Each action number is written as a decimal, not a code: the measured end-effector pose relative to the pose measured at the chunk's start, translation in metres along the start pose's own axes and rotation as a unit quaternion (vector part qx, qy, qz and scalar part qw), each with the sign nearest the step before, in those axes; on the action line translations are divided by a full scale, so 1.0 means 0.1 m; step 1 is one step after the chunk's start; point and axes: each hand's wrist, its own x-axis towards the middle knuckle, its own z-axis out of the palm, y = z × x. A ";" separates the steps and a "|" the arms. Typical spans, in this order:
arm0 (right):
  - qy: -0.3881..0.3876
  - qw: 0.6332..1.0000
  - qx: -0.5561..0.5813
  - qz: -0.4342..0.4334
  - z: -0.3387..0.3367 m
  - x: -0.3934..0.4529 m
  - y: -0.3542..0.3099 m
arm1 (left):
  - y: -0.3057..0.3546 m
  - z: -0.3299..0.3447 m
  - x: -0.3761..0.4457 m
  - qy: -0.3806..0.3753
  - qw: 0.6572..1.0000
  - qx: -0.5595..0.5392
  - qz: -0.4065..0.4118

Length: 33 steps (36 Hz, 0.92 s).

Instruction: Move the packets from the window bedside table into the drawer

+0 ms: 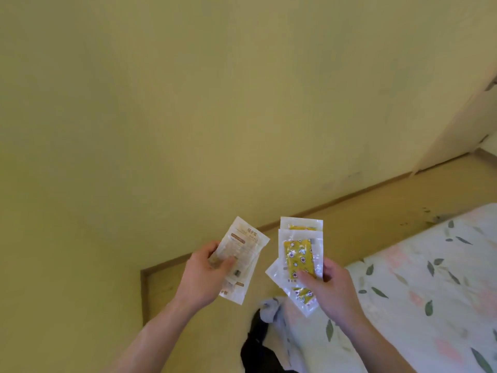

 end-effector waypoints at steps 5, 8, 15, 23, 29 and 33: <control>0.015 0.999 0.043 0.023 0.16 0.93 -0.30 | 0.33 -0.03 0.90 0.003 1.000 0.004 -0.004; 0.020 0.997 0.070 0.021 0.22 1.46 -0.52 | 0.59 -0.06 1.42 -0.008 1.000 0.005 0.009; 0.046 0.997 0.062 0.012 -0.02 2.49 -0.95 | 1.19 0.07 2.50 -0.012 0.999 0.005 0.036; 0.146 0.986 0.071 0.025 -0.60 3.36 -1.01 | 1.89 0.63 3.72 -0.117 0.992 0.009 0.054; 0.212 0.975 0.063 0.028 -0.94 4.07 -1.08 | 2.40 1.11 4.65 -0.186 0.979 0.011 0.083; 0.280 0.957 0.065 0.042 -1.18 4.42 -1.13 | 2.76 1.54 5.23 -0.246 0.964 0.026 0.097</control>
